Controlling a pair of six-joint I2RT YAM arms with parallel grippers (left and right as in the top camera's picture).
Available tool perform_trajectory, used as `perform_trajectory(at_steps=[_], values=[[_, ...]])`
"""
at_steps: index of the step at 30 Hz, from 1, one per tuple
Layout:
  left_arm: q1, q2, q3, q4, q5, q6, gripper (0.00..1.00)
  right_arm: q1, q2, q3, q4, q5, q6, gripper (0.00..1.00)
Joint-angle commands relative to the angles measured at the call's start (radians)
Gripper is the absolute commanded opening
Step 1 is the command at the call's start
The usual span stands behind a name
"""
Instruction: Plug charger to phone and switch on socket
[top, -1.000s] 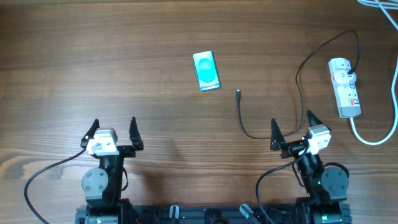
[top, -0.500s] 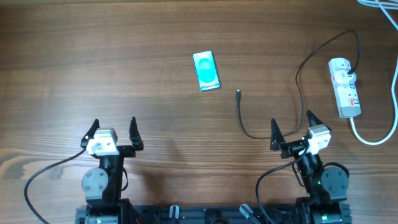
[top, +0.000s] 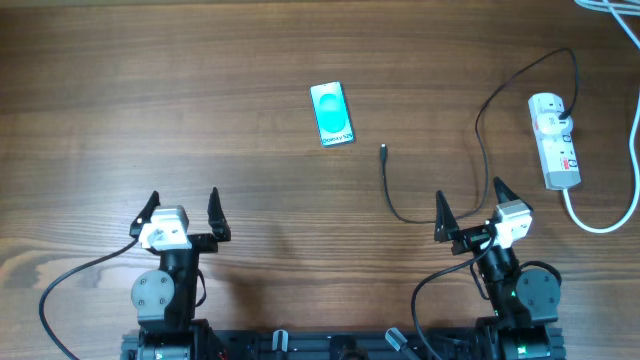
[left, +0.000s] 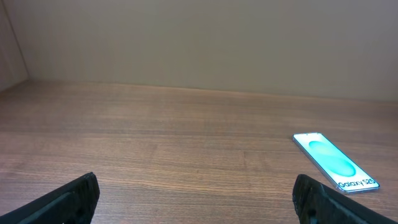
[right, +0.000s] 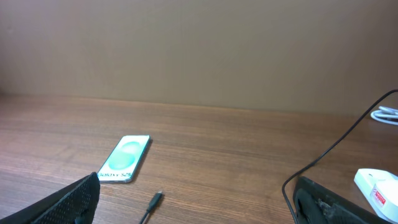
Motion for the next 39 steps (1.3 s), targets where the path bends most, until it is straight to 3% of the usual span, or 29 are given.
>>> perform_trajectory(at_steps=[1, 21, 28, 34, 39], values=[[-0.006, -0.010, -0.003, -0.005, -0.009, 0.016, 1.00, 0.003, -0.001, -0.002, 0.002, -0.016, 0.000, 1.00], [-0.006, -0.010, -0.003, 0.013, -0.004, 0.012, 1.00, 0.003, -0.001, -0.002, 0.002, -0.016, 0.001, 1.00], [-0.005, 0.025, 0.030, -0.019, 0.055, -0.147, 1.00, 0.003, -0.001, -0.002, 0.002, -0.016, 0.001, 1.00], [-0.005, 0.239, 0.269, -0.138, 0.071, -0.198, 1.00, 0.003, -0.001, -0.002, 0.002, -0.016, 0.001, 1.00], [-0.005, 0.593, 0.651, -0.429, 0.155, -0.194, 1.00, 0.003, -0.001, -0.002, 0.002, -0.016, 0.000, 1.00]])
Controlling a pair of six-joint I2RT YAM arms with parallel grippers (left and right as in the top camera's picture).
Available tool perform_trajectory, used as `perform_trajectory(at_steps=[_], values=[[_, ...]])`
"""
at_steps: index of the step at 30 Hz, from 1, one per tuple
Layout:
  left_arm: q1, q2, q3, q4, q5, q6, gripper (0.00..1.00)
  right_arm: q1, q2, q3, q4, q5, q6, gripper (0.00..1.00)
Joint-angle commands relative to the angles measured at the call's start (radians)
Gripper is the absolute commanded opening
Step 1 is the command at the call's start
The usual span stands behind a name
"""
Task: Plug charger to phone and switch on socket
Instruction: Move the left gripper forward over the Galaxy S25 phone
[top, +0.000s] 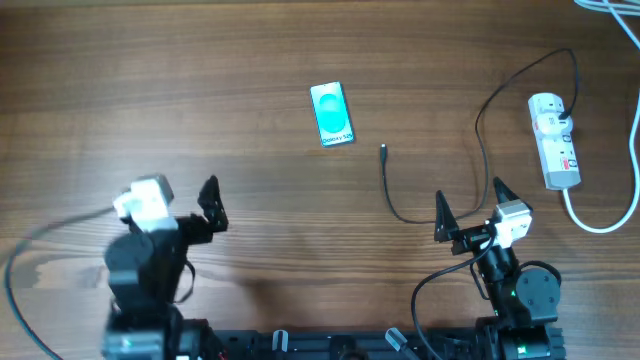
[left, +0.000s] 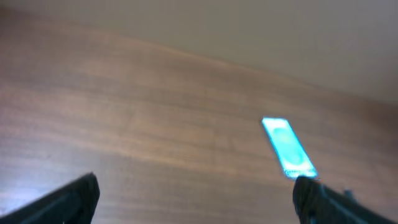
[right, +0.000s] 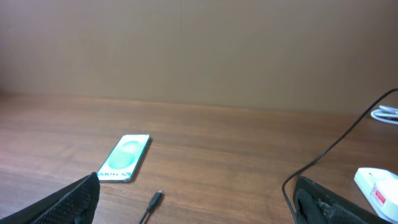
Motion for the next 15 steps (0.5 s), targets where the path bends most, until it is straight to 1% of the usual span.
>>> perform_trajectory(at_steps=[1, 3, 5, 8, 9, 11, 14, 15], values=[[-0.005, 0.278, 0.314, -0.191, 0.099, -0.013, 1.00, 0.003, -0.003, -0.001, 0.004, -0.016, 0.001, 1.00], [-0.005, 0.402, 0.446, -0.304, 0.128, -0.014, 1.00, 0.003, -0.003, -0.001, 0.004, -0.016, 0.001, 1.00], [-0.005, 0.576, 0.627, -0.474, 0.186, -0.014, 1.00, 0.003, -0.003, -0.001, 0.004, -0.016, 0.001, 1.00], [-0.005, 0.706, 0.735, -0.600, 0.251, -0.014, 1.00, 0.003, -0.003, -0.001, 0.004, -0.016, 0.001, 1.00], [-0.005, 0.756, 0.754, -0.624, 0.300, -0.014, 1.00, 0.003, -0.003, -0.001, 0.004, -0.016, 0.001, 1.00], [-0.005, 0.816, 0.754, -0.624, 0.392, -0.014, 1.00, 0.003, -0.003, -0.001, 0.004, -0.016, 0.001, 1.00], [-0.005, 0.903, 0.754, -0.624, 0.468, -0.014, 1.00, 0.003, -0.003, -0.001, 0.004, -0.016, 0.001, 1.00], [-0.005, 0.919, 0.754, -0.627, 0.468, -0.015, 0.90, 0.003, -0.003, -0.001, 0.004, -0.016, 0.001, 1.00]])
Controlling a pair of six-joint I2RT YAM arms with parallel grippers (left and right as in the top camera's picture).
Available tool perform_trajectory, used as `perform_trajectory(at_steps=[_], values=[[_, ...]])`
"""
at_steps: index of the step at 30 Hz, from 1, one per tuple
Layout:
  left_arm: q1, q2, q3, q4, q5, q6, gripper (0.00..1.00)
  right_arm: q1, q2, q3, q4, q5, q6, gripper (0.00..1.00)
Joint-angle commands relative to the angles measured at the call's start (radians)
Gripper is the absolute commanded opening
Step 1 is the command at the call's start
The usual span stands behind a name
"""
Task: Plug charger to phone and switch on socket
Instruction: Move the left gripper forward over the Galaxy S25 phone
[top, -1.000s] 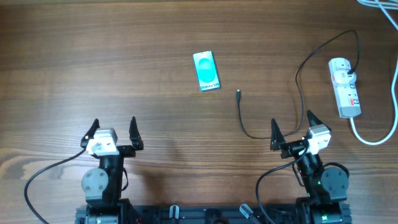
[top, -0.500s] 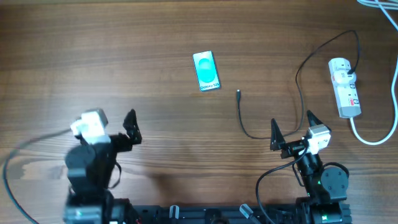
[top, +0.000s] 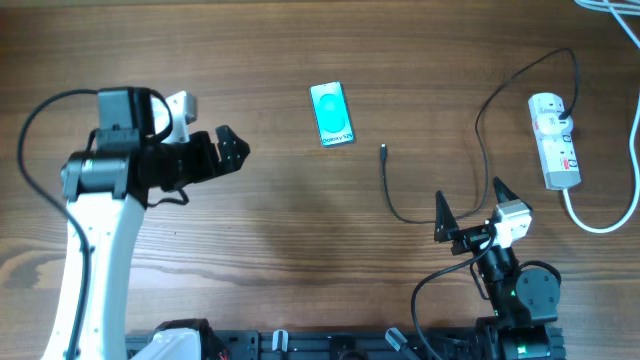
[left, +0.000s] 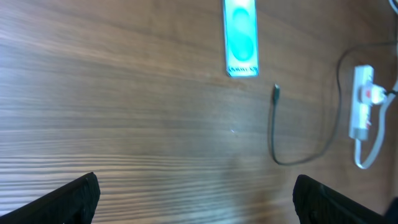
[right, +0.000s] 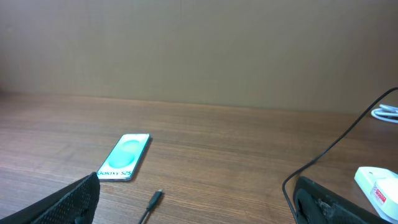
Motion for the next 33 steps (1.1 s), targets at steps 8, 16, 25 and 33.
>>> perform_trajectory(at_steps=[8, 16, 25, 33], values=[[-0.047, 0.164, 0.013, -0.034, 0.107, -0.035, 0.04, 0.003, -0.004, -0.001, 0.005, -0.016, 0.001, 1.00], [-0.142, 0.175, 0.012, -0.041, -0.029, -0.103, 0.10, 0.003, -0.004, -0.001, 0.005, -0.016, 0.002, 1.00], [-0.209, 0.176, 0.012, -0.040, -0.134, -0.174, 0.39, 0.003, -0.004, -0.001, 0.005, -0.016, 0.001, 1.00], [-0.209, 0.176, 0.012, -0.040, -0.133, -0.175, 0.84, 0.003, -0.004, -0.001, 0.005, -0.016, 0.001, 1.00]])
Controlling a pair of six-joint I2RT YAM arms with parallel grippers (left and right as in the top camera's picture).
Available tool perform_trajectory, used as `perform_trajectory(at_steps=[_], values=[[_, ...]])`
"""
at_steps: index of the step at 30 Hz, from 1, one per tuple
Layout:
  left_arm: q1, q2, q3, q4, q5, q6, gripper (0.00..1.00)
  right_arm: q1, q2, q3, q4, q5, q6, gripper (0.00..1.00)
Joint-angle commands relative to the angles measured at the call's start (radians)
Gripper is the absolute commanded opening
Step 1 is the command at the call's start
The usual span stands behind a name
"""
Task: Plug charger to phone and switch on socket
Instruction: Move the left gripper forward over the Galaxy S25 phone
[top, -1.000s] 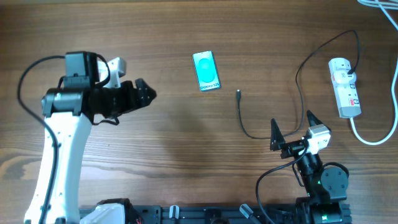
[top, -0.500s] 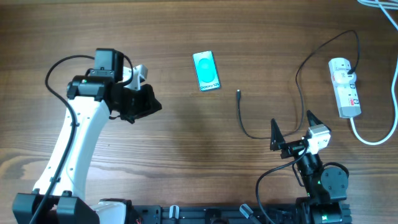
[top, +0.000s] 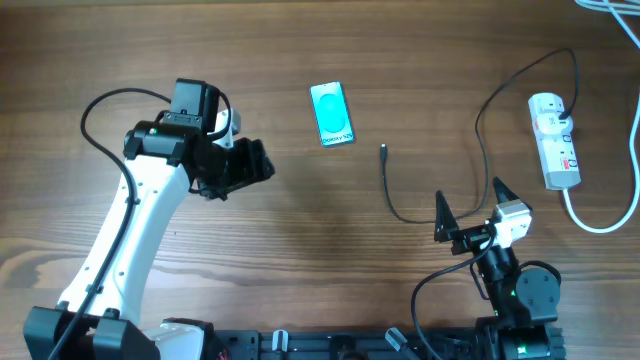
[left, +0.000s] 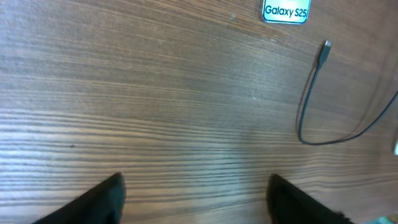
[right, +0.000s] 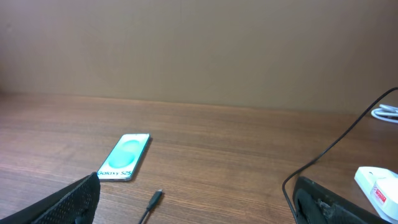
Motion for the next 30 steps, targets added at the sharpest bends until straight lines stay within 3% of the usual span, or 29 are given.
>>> perform_trajectory(at_steps=[1, 3, 11, 21, 30], values=[[-0.002, 0.008, 0.011, -0.001, -0.008, -0.002, 0.89, 0.003, -0.004, -0.001, 0.005, -0.016, 0.001, 1.00], [-0.002, 0.008, 0.011, 0.000, -0.008, -0.002, 1.00, 0.003, -0.004, -0.001, 0.005, -0.016, 0.001, 1.00], [-0.002, 0.008, 0.011, -0.001, -0.018, -0.029, 1.00, 0.003, -0.004, -0.001, 0.005, -0.016, 0.001, 1.00], [-0.092, 0.026, 0.003, 0.000, -0.268, -0.280, 1.00, 0.003, -0.004, -0.001, 0.005, -0.016, 0.002, 1.00], [-0.203, 0.147, 0.003, 0.100, -0.283, -0.309, 1.00, 0.003, -0.004, -0.002, 0.005, -0.016, 0.001, 1.00]])
